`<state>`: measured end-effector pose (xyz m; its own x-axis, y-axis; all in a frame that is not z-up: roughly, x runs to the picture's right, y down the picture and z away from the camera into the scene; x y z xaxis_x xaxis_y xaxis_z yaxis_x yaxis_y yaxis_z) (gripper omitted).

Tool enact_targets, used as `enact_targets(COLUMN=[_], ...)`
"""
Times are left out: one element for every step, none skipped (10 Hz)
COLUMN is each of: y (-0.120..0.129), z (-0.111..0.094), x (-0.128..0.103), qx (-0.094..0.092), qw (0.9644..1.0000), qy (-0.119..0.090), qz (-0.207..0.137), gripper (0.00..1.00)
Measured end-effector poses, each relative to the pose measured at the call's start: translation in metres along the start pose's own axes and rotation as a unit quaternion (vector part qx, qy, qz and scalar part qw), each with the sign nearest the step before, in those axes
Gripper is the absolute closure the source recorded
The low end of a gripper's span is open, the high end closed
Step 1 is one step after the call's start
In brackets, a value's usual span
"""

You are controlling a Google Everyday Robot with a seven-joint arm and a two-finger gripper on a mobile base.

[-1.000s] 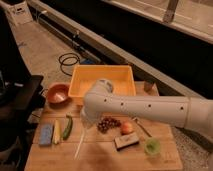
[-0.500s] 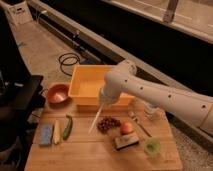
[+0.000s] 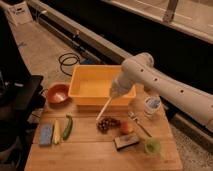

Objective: Place brush in metal cup

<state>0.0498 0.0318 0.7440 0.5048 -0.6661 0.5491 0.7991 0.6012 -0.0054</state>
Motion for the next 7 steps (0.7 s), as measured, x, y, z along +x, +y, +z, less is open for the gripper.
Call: enact_targets(y=[0.001,0.001,0.000,0.001,0.002,0.003,0.006], z=[-0.001,0.000,0.000,0.001,0.000,-0.004,-0.013], x=[0.001,0.000,0.000,-0.001,0.003,0.013,0.035], qx=[0.000,0.000,0.000,0.000,0.001,0.002,0.004], qw=[1.0000,1.0000,1.0000,1.0000,0.9999,0.9996,0.9988], qy=[0.001,0.000,0.000,0.001,0.008,0.019,0.033], qz=[0.001,0.001,0.000,0.000,0.008,0.021,0.035], gripper=[1.00,1.00,1.00,1.00,1.00,1.00,1.00])
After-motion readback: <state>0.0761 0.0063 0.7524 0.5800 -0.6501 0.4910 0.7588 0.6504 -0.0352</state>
